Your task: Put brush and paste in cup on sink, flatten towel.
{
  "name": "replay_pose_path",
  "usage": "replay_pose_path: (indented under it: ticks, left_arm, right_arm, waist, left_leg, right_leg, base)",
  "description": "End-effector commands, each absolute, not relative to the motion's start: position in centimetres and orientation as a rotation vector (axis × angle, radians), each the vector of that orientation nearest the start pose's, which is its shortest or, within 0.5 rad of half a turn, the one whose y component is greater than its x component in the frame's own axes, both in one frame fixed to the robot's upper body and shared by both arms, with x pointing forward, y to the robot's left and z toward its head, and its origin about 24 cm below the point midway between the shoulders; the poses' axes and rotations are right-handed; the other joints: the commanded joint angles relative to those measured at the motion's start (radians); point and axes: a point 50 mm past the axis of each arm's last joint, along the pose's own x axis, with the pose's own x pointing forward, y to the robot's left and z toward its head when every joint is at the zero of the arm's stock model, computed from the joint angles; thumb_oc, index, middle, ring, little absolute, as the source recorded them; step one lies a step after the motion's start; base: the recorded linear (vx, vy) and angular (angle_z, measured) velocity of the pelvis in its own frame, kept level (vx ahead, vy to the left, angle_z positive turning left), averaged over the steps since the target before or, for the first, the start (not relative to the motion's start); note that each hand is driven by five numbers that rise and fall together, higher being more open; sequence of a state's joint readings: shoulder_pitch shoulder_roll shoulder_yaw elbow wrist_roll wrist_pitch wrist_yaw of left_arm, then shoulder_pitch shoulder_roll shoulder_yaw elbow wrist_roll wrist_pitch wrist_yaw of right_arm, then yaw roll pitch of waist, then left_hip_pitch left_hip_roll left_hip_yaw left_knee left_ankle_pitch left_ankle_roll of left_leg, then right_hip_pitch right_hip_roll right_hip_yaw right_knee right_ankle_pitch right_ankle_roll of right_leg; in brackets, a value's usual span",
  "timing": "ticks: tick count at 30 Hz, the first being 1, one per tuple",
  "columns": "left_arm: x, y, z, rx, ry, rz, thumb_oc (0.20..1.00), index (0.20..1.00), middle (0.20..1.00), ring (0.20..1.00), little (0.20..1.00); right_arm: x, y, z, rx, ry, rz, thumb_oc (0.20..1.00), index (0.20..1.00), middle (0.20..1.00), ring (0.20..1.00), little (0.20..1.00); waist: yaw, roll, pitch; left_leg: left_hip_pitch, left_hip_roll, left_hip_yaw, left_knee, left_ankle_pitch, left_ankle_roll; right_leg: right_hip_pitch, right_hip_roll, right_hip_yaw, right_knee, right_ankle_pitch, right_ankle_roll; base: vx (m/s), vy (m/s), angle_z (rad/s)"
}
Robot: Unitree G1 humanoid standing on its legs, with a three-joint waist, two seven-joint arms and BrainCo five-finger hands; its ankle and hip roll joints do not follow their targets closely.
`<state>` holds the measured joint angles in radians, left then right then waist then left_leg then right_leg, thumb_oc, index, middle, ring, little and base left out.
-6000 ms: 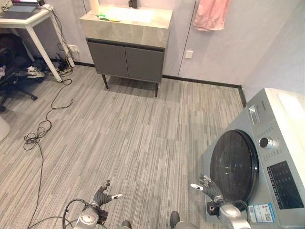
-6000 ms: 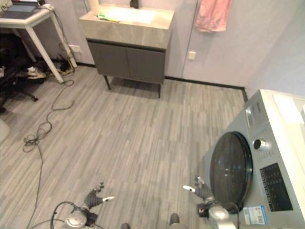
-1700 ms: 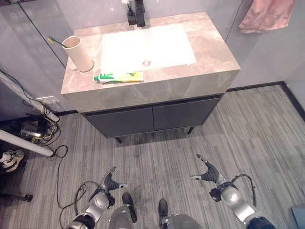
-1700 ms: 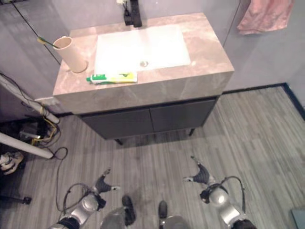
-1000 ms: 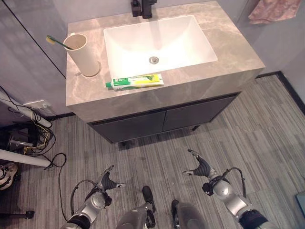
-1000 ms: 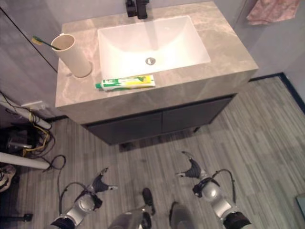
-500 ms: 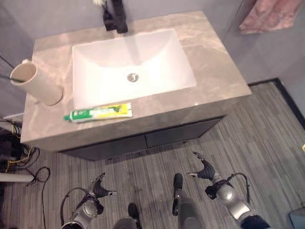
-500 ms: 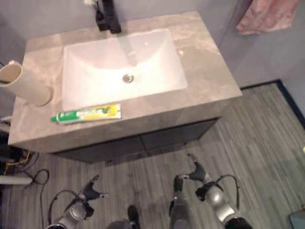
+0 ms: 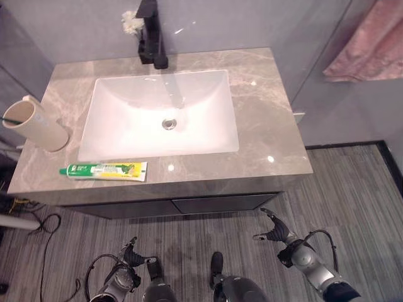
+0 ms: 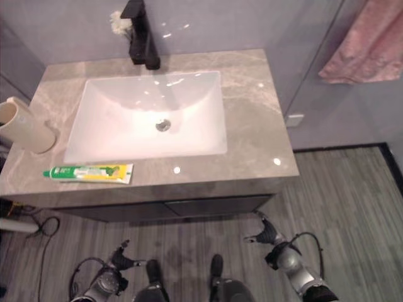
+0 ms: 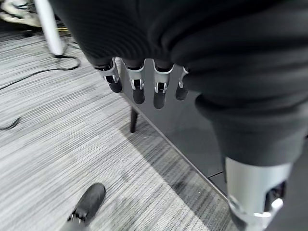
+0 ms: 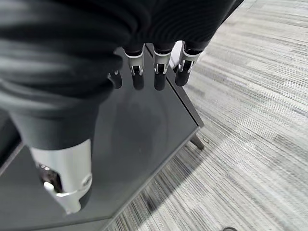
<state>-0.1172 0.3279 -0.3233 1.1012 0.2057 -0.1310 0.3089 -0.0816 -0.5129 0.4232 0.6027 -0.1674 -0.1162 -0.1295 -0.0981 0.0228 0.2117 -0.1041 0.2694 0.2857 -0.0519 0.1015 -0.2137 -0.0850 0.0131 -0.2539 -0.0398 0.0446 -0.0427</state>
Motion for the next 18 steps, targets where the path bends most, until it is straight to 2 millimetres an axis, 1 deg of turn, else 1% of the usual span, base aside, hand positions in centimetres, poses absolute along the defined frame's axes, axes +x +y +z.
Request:
replay_pose_path:
  ticks: [1, 4, 5, 7, 8, 9, 10, 11, 12, 13, 14, 15, 16, 17, 18]
  left_arm:
    - [17.8, 25.2, -11.6, 0.841, 0.748, 0.037, 1.0, 1.0, 1.0, 1.0, 1.0]
    - [17.8, 25.2, -11.6, 0.841, 0.748, 0.037, 1.0, 1.0, 1.0, 1.0, 1.0]
    - [17.7, 25.5, -11.6, 0.847, 0.751, 0.041, 1.0, 1.0, 1.0, 1.0, 1.0]
    - [17.9, 26.2, -11.3, 0.879, 0.751, 0.052, 1.0, 1.0, 1.0, 1.0, 1.0]
    - [18.1, 26.4, -11.2, 0.883, 0.747, 0.058, 1.0, 1.0, 1.0, 1.0, 1.0]
    - [18.1, 26.7, -11.1, 0.879, 0.75, 0.075, 1.0, 1.0, 1.0, 1.0, 1.0]
    - [18.1, 26.8, -11.1, 0.88, 0.75, 0.076, 1.0, 1.0, 1.0, 1.0, 1.0]
    - [18.1, 26.7, -11.0, 0.88, 0.742, 0.072, 1.0, 1.0, 1.0, 1.0, 1.0]
    - [18.3, 26.7, -10.9, 0.879, 0.732, 0.07, 1.0, 1.0, 1.0, 1.0, 1.0]
    - [18.3, 26.9, -10.7, 0.873, 0.723, 0.071, 1.0, 1.0, 1.0, 1.0, 1.0]
    - [18.3, 27.1, -10.5, 0.849, 0.711, 0.094, 1.0, 1.0, 1.0, 1.0, 1.0]
    - [18.3, 27.1, -10.5, 0.849, 0.711, 0.094, 1.0, 1.0, 1.0, 1.0, 1.0]
    - [18.2, 27.4, -10.2, 0.831, 0.688, 0.104, 1.0, 1.0, 1.0, 1.0, 1.0]
    - [18.1, 27.5, -10.1, 0.827, 0.681, 0.096, 1.0, 1.0, 1.0, 1.0, 1.0]
    - [17.8, 27.1, -10.1, 0.817, 0.663, 0.064, 1.0, 1.0, 1.0, 1.0, 1.0]
  right_arm:
    - [23.4, -21.4, -4.4, -0.749, 0.329, 0.222, 1.0, 1.0, 1.0, 1.0, 1.0]
    - [23.4, -21.4, -4.4, -0.749, 0.329, 0.222, 1.0, 1.0, 1.0, 1.0, 1.0]
    - [23.5, -21.0, -4.4, -0.748, 0.32, 0.23, 1.0, 1.0, 1.0, 1.0, 1.0]
    - [23.7, -19.7, -4.4, -0.761, 0.3, 0.275, 1.0, 1.0, 1.0, 1.0, 1.0]
    - [23.8, -19.5, -4.5, -0.764, 0.298, 0.279, 1.0, 1.0, 1.0, 1.0, 1.0]
    - [23.8, -19.5, -4.5, -0.744, 0.302, 0.256, 1.0, 1.0, 1.0, 1.0, 1.0]
    - [23.8, -19.5, -4.5, -0.743, 0.301, 0.257, 1.0, 1.0, 1.0, 1.0, 1.0]
    - [23.8, -19.5, -4.6, -0.73, 0.31, 0.248, 1.0, 1.0, 1.0, 1.0, 1.0]
    - [23.9, -19.5, -4.7, -0.722, 0.317, 0.239, 1.0, 1.0, 1.0, 1.0, 1.0]
    - [24.0, -19.5, -5.0, -0.713, 0.332, 0.229, 1.0, 1.0, 1.0, 1.0, 1.0]
    - [24.0, -19.6, -5.5, -0.695, 0.359, 0.217, 1.0, 1.0, 1.0, 1.0, 1.0]
    - [24.0, -19.5, -5.5, -0.694, 0.358, 0.217, 1.0, 1.0, 1.0, 1.0, 1.0]
    - [23.9, -20.0, -6.2, -0.64, 0.409, 0.174, 1.0, 1.0, 1.0, 1.0, 1.0]
    - [23.9, -20.2, -6.4, -0.62, 0.422, 0.158, 1.0, 1.0, 1.0, 1.0, 1.0]
    - [23.8, -20.6, -6.6, -0.612, 0.445, 0.137, 1.0, 1.0, 1.0, 1.0, 1.0]
  waist:
    - [0.024, -0.002, -0.01]
    - [0.024, -0.002, -0.01]
    - [0.025, -0.004, -0.008]
    - [0.035, -0.016, -0.011]
    - [0.037, -0.02, -0.011]
    - [0.036, -0.031, -0.013]
    - [0.037, -0.032, -0.015]
    - [0.035, -0.034, -0.012]
    - [0.041, -0.034, -0.015]
    - [0.049, -0.036, -0.014]
    - [0.068, -0.035, -0.01]
    - [0.068, -0.035, -0.013]
    - [0.088, -0.028, -0.012]
    - [0.107, -0.029, -0.017]
    - [0.123, -0.024, -0.018]
  left_leg:
    - [0.003, -0.055, 0.02, 0.054, 0.024, 0.065]
    - [0.002, -0.055, 0.021, 0.054, 0.024, 0.065]
    - [0.012, -0.074, 0.025, 0.05, 0.011, 0.073]
    - [0.031, -0.128, 0.039, 0.021, -0.017, 0.103]
    - [0.035, -0.143, 0.041, 0.018, -0.023, 0.109]
    - [0.041, -0.183, 0.036, 0.003, -0.041, 0.131]
    - [0.038, -0.183, 0.038, 0.004, -0.039, 0.132]
    - [0.041, -0.198, 0.035, -0.005, -0.042, 0.138]
    - [0.036, -0.207, 0.034, -0.018, -0.037, 0.144]
    - [0.032, -0.213, 0.026, -0.029, -0.037, 0.147]
    - [0.026, -0.209, 0.013, -0.035, -0.036, 0.15]
    - [0.022, -0.208, 0.014, -0.035, -0.034, 0.15]
    - [0.015, -0.193, -0.009, -0.035, -0.026, 0.147]
    - [0.013, -0.19, -0.009, -0.035, -0.025, 0.145]
    - [0.01, -0.192, -0.024, -0.035, -0.02, 0.14]
  right_leg:
    - [-0.037, -0.228, 0.075, 0.088, 0.031, 0.212]
    - [-0.037, -0.228, 0.075, 0.088, 0.031, 0.212]
    - [-0.032, -0.246, 0.079, 0.088, 0.038, 0.221]
    - [-0.042, -0.297, 0.1, 0.086, 0.078, 0.245]
    - [-0.046, -0.308, 0.108, 0.085, 0.089, 0.252]
    - [-0.052, -0.342, 0.125, 0.08, 0.134, 0.27]
    - [-0.056, -0.342, 0.127, 0.078, 0.137, 0.27]
    - [-0.06, -0.354, 0.135, 0.081, 0.162, 0.278]
    - [-0.069, -0.359, 0.138, 0.078, 0.17, 0.279]
    - [-0.08, -0.361, 0.128, 0.088, 0.169, 0.279]
    - [-0.079, -0.351, 0.109, 0.119, 0.152, 0.276]
    - [-0.083, -0.35, 0.11, 0.118, 0.155, 0.275]
    - [-0.085, -0.275, 0.117, 0.149, 0.087, 0.252]
    - [-0.08, -0.27, 0.076, 0.139, 0.079, 0.245]
    - [-0.066, -0.281, 0.05, 0.126, 0.083, 0.248]
  base:
    - [0.02, 0.112, -0.08]
    - [0.01, 0.033, 0.07]
    - [0.04, 0.253, 0.07]
    - [0.05, 0.403, -0.09]
    - [0.06, 0.459, -0.27]
    - [0.03, 0.305, -0.24]
    - [0.03, 0.292, -0.13]
    - [-0.01, 0.145, 0.05]
    - [-0.02, 0.197, 0.07]
    - [-0.04, 0.147, 0.07]
    - [-0.04, 0.076, 0.05]
    - [-0.02, -0.002, 0.13]
    - [0.01, -0.041, 0.17]
    - [0.03, -0.096, 0.48]
    - [0.04, -0.101, 0.52]
